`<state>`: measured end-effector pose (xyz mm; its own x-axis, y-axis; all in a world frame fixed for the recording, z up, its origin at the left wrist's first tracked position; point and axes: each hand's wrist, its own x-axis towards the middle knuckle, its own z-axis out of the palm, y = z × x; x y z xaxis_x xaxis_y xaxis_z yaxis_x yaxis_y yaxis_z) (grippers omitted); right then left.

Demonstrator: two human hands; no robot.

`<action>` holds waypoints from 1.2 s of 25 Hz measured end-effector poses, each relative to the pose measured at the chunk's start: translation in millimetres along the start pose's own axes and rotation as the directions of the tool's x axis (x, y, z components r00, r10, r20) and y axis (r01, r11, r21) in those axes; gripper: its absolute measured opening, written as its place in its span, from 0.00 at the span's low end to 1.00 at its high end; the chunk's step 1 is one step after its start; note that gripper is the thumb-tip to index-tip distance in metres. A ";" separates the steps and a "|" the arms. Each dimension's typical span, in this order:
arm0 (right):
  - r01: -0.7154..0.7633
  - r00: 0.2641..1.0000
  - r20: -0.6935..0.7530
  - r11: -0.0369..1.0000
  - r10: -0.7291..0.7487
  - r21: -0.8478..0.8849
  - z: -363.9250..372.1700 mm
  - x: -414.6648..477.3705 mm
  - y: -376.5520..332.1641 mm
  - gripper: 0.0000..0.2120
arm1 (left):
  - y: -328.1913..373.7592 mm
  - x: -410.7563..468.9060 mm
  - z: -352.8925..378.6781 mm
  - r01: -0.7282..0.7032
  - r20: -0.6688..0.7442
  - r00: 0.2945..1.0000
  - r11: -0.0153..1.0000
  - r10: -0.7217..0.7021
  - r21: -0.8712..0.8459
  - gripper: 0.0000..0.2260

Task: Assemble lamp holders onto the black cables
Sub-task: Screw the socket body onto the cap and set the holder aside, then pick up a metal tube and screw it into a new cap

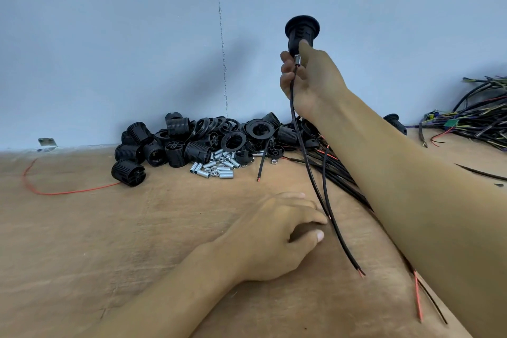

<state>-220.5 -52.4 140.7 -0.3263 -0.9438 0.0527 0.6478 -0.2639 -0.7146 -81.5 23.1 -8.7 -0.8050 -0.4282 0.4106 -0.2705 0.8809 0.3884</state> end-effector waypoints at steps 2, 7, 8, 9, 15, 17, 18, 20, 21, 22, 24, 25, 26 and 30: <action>-0.002 1.000 0.008 0.999 0.003 -0.047 -0.8 0.3 -5.7 0.05 | -1.2 0.4 0.9 -0.004 0.000 1.000 1.000 0.004 0.011 0.13; 0.205 0.979 0.128 0.825 -0.161 -0.527 18.9 -8.5 -28.2 0.06 | 1.4 -0.5 0.5 0.003 -0.033 0.999 1.000 -0.003 0.010 0.13; 0.260 0.966 0.170 0.758 -0.197 -0.598 26.5 -11.9 -33.2 0.08 | 2.4 -0.5 0.0 0.013 -0.036 0.999 1.000 -0.013 -0.001 0.13; 0.309 0.951 0.216 0.695 -0.222 -0.649 34.4 -15.0 -37.9 0.09 | 3.0 -0.6 -0.4 0.016 -0.036 0.999 1.000 -0.016 -0.012 0.13; 0.542 0.808 0.507 0.042 -0.301 -0.839 66.2 -14.4 -51.5 0.12 | 4.5 -1.6 -0.9 -0.026 -0.040 0.999 0.999 0.025 -0.034 0.13; 0.468 0.811 0.534 -0.282 -0.241 -0.838 55.1 -6.5 -45.4 0.14 | 3.3 -1.8 -0.3 -0.025 -0.035 0.999 0.999 0.024 -0.030 0.14; 0.413 0.831 0.514 -0.384 -0.212 -0.826 43.4 -2.1 -40.7 0.14 | 2.0 -1.8 0.2 -0.021 -0.031 0.999 0.999 0.020 -0.028 0.14; 0.319 0.868 0.445 -0.441 -0.219 -0.839 8.7 5.5 -30.9 0.15 | -1.5 -2.3 1.9 -0.004 -0.023 1.000 1.000 0.004 -0.017 0.15; 0.283 0.875 0.415 -0.433 -0.250 -0.856 -11.9 8.5 -26.6 0.15 | -2.8 -2.9 3.1 0.014 -0.016 1.000 1.000 -0.014 -0.006 0.15; 0.249 0.875 0.388 -0.420 -0.288 -0.873 -32.5 10.9 -22.8 0.15 | -3.9 -3.1 4.0 0.031 -0.009 0.999 0.999 -0.031 0.006 0.15; 0.191 0.867 0.344 -0.399 -0.359 -0.897 -71.4 15.7 -15.6 0.15 | -5.4 -2.5 4.9 0.045 -0.006 0.999 0.999 -0.045 0.013 0.15; 0.166 0.861 0.328 -0.395 -0.389 -0.904 -88.4 18.6 -12.6 0.15 | -5.5 -1.9 4.9 0.041 -0.013 0.999 0.999 -0.041 0.019 0.15; 0.138 0.855 0.307 -0.389 -0.417 -0.911 -103.4 21.3 -10.6 0.14 | -5.4 -1.3 4.9 0.032 -0.020 0.999 0.999 -0.031 0.029 0.15; -0.056 0.865 0.129 -0.349 -0.485 -0.935 -141.9 30.9 -6.4 0.16 | -5.3 -0.5 5.3 0.017 -0.043 0.999 0.999 -0.016 0.035 0.13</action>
<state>-332.4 -51.6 47.9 -0.5078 -0.7137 0.4824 -0.8516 0.3315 -0.4060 -82.4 19.7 -15.4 -0.7772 -0.4504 0.4395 -0.3029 0.8799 0.3661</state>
